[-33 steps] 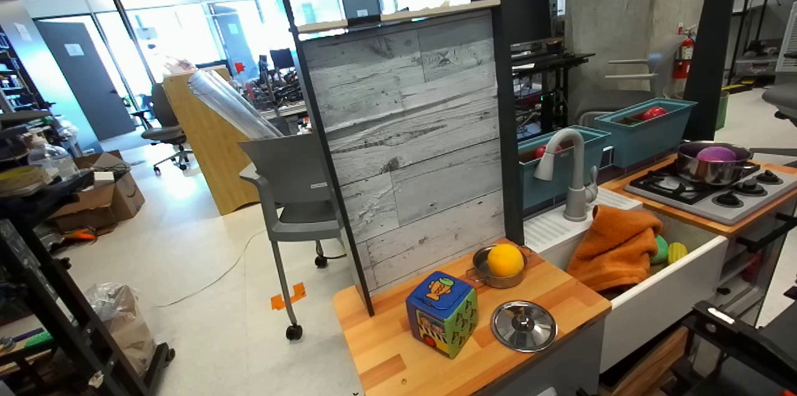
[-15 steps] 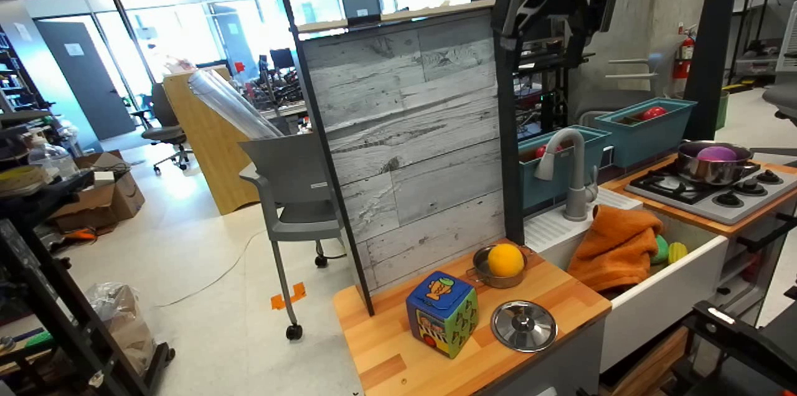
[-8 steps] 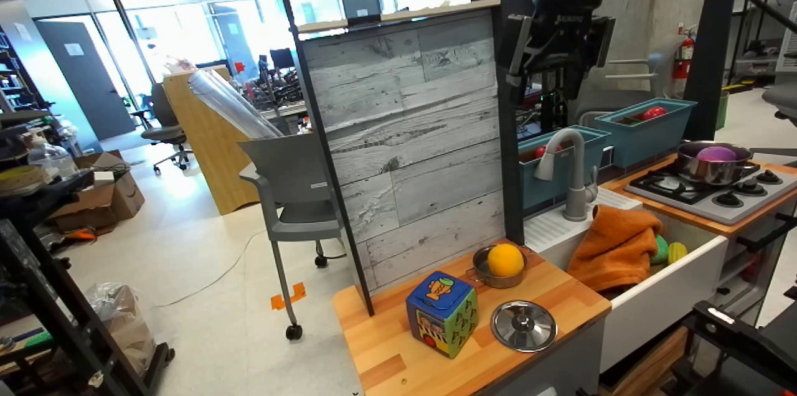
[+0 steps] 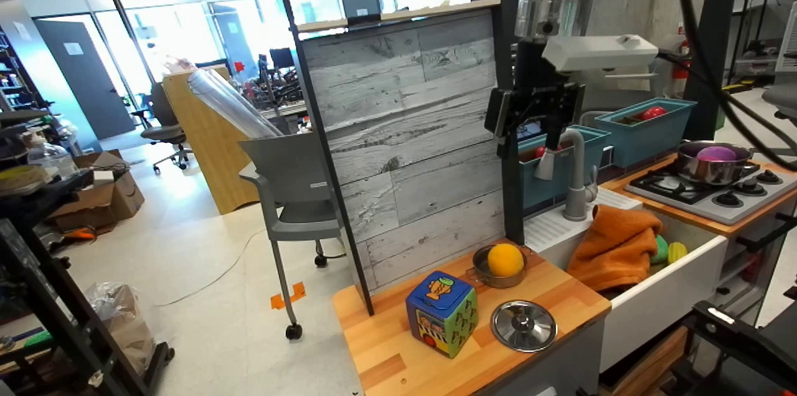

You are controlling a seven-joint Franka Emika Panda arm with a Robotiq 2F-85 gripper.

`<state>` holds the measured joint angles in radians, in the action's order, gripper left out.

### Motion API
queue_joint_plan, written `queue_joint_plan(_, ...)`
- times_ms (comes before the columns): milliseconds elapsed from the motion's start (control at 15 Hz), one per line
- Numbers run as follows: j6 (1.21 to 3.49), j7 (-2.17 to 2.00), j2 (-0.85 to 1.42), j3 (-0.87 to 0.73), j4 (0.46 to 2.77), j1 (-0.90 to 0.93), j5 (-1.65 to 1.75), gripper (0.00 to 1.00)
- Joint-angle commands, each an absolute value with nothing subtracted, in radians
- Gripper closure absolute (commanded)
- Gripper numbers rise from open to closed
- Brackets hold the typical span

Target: Remove the orange plush toy from the silver pot and put it on the left side of the countertop

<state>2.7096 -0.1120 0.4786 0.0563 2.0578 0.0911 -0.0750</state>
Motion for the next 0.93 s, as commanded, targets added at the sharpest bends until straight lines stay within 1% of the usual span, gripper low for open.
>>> queue_joint_plan(0, 2.701, -0.187, 0.606, 0.001, 1.926, 0.147, -0.019, 0.00)
queue_joint_plan(200, 2.676, -0.217, 0.696, -0.035, 1.852, 0.183, 0.008, 0.00)
queue_joint_plan(533, 2.559, -0.268, 0.806, -0.088, 1.752, 0.235, 0.044, 0.00)
queue_joint_plan(867, 2.357, -0.301, 0.875, -0.108, 1.658, 0.268, 0.099, 0.00)
